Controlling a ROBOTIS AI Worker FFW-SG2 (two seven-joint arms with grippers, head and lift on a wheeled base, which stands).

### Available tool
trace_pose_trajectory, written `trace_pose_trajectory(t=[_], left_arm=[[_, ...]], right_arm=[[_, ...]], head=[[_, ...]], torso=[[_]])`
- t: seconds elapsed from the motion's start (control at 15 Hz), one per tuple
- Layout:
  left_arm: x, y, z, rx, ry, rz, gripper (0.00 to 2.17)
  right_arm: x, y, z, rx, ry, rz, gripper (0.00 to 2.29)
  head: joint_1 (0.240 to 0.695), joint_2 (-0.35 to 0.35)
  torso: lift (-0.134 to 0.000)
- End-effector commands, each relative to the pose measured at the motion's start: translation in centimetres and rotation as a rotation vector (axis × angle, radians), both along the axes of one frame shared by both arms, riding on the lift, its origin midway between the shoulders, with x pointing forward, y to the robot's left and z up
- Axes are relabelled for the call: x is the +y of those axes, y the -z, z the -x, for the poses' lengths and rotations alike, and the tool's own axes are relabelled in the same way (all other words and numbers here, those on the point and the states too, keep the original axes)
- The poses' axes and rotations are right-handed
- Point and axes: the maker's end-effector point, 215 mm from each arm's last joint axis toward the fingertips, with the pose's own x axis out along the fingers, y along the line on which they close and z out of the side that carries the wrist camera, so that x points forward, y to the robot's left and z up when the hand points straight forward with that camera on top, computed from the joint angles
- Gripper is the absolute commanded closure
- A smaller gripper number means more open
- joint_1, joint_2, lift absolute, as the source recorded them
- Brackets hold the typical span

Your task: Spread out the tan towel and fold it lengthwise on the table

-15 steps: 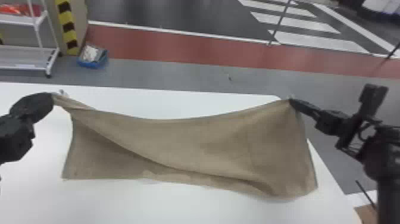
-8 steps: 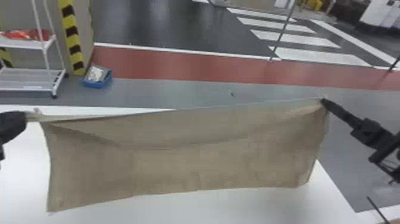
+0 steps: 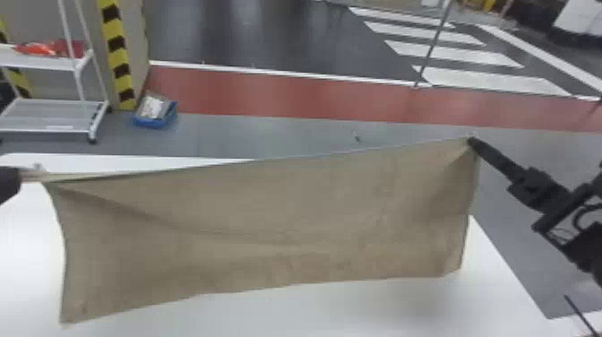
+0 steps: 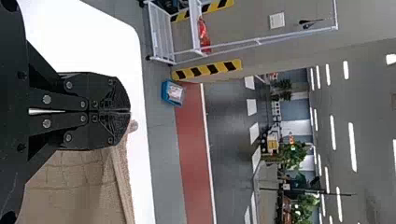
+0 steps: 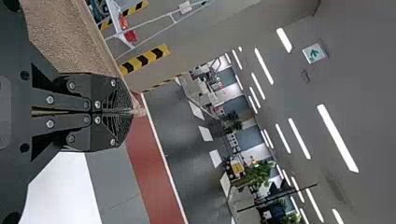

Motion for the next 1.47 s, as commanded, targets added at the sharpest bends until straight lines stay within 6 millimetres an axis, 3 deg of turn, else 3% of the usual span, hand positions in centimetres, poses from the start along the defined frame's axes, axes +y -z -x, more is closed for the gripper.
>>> trace_pose_trajectory(t=[0.0, 0.2, 0.33, 0.53, 0.67, 0.73, 0.8, 0.93, 1.13, 1.2, 1.33, 1.4], left_arm=[[1.3, 0.4, -4.0, 0.000, -0.014, 0.046, 1.54], [1.8, -1.3, -11.0, -0.057, -0.008, 0.102, 1.54], [0.7, -4.1, -15.2, -0.111, 0.019, 0.127, 1.54], [-0.3, -8.9, -18.0, -0.200, 0.068, 0.161, 1.54], [-0.4, -9.3, -17.5, -0.204, 0.077, 0.144, 1.54], [-0.2, -8.1, -16.3, -0.183, 0.081, 0.142, 1.54], [1.0, -5.6, -14.0, -0.136, 0.065, 0.134, 1.54], [2.1, -0.3, -7.3, -0.046, 0.042, 0.109, 1.54], [2.4, 5.4, 1.1, 0.051, 0.005, 0.111, 1.54], [2.6, 6.4, 2.7, 0.072, -0.008, 0.121, 1.54], [2.3, 8.5, 6.0, 0.139, -0.020, 0.135, 1.54], [2.0, 9.3, 6.8, 0.162, -0.019, 0.138, 1.54]], right_arm=[[1.7, -0.2, -3.5, -0.033, 0.001, -0.005, 1.33], [0.8, -1.7, -7.7, -0.117, 0.052, 0.000, 1.33], [0.7, -3.3, -9.8, -0.157, 0.057, 0.002, 1.33], [0.8, -6.9, -12.5, -0.207, 0.048, 0.016, 1.33], [3.1, -7.2, -13.0, -0.213, -0.028, 0.039, 1.33], [3.5, -6.4, -12.2, -0.208, -0.071, 0.040, 1.33], [3.5, -4.8, -10.8, -0.185, -0.100, 0.043, 1.33], [3.9, -0.7, -6.2, -0.136, -0.186, 0.025, 1.33], [3.3, 3.2, 1.1, -0.069, -0.253, 0.049, 1.33], [2.0, 4.3, 3.4, -0.045, -0.247, 0.076, 1.33], [-0.7, 6.8, 7.6, 0.005, -0.237, 0.082, 1.33], [-1.3, 8.3, 8.9, 0.032, -0.236, 0.074, 1.33]], head=[[0.612, -0.188], [0.575, -0.147], [0.541, -0.137], [0.464, -0.137], [0.418, -0.138], [0.399, -0.135], [0.386, -0.122], [0.418, -0.109], [0.531, -0.107], [0.612, -0.113], [0.687, -0.132], [0.695, -0.145]], torso=[[-0.124], [-0.124], [-0.124], [-0.124], [-0.124], [-0.124], [-0.124], [-0.124], [-0.124], [-0.124], [-0.124], [-0.124]])
